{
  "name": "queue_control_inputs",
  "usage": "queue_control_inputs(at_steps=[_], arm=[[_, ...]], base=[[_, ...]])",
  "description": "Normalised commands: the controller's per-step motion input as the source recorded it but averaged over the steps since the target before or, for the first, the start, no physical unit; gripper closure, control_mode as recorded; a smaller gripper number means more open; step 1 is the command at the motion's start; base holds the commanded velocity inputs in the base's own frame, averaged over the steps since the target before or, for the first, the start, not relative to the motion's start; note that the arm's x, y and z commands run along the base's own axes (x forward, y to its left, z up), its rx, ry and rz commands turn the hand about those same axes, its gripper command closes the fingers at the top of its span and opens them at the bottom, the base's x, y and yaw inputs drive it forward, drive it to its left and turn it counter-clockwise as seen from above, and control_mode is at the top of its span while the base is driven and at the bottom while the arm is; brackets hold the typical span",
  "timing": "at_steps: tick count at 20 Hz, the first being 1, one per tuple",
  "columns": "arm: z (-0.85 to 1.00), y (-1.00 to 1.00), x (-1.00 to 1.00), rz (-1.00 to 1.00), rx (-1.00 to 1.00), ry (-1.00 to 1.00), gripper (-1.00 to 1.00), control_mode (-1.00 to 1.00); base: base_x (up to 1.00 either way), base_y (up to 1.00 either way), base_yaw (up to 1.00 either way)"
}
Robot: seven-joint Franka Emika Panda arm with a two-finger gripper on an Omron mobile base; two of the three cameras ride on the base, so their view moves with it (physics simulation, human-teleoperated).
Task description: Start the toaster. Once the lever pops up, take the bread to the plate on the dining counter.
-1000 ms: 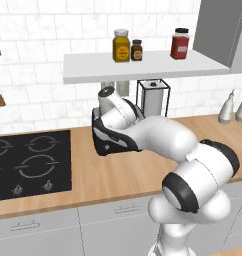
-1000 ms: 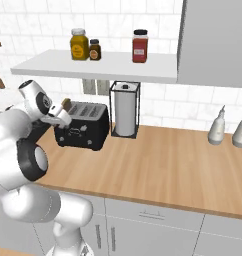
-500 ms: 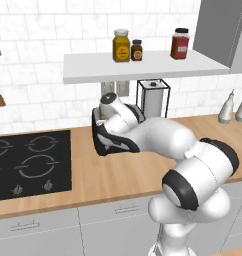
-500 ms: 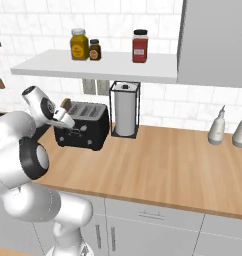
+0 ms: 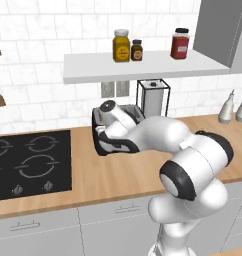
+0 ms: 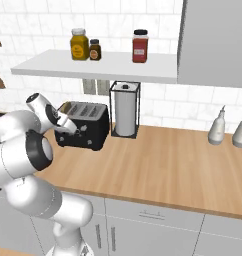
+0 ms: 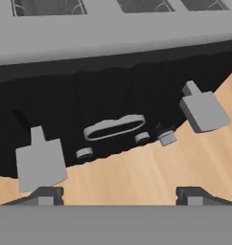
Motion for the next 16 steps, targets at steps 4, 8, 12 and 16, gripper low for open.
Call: queue_control_inputs(at_steps=[4,8,12,16], arm=[[-0.3,0.0,0.0,0.0,0.0,0.0,-1.0,-1.0],[-0.49,0.0,0.0,0.0,0.0,0.0,-1.0,-1.0],[-0.14,0.02,-0.04,0.0,0.0,0.01,-1.0,-1.0],[0.52,0.06,-0.21,0.0,0.0,0.0,-1.0,-1.0]], base=[[0.0,0.0,0.0],[0.0,0.0,0.0],[0.0,0.0,0.0],[0.0,0.0,0.0]])
